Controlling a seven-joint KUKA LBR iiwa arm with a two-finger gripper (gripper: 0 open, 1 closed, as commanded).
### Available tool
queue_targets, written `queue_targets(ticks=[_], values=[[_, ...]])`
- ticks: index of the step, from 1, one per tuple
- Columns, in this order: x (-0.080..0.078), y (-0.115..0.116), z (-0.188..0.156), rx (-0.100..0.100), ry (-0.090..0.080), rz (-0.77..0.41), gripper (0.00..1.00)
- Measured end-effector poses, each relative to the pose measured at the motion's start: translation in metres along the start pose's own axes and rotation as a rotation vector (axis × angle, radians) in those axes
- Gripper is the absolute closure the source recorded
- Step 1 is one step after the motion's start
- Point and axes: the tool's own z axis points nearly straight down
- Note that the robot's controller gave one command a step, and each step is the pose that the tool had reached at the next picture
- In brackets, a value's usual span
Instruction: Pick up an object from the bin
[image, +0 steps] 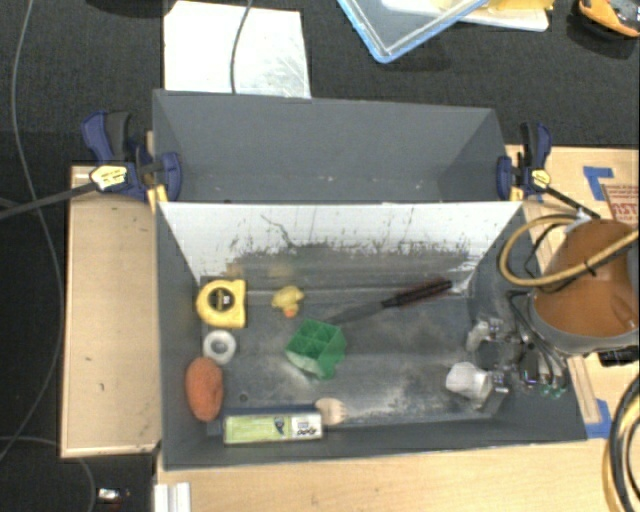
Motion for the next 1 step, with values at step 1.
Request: queue_targets(ticks=[1], values=[[-0.0007,-0.0133,0.0243,0.0,0.005,-0.041,1.0]])
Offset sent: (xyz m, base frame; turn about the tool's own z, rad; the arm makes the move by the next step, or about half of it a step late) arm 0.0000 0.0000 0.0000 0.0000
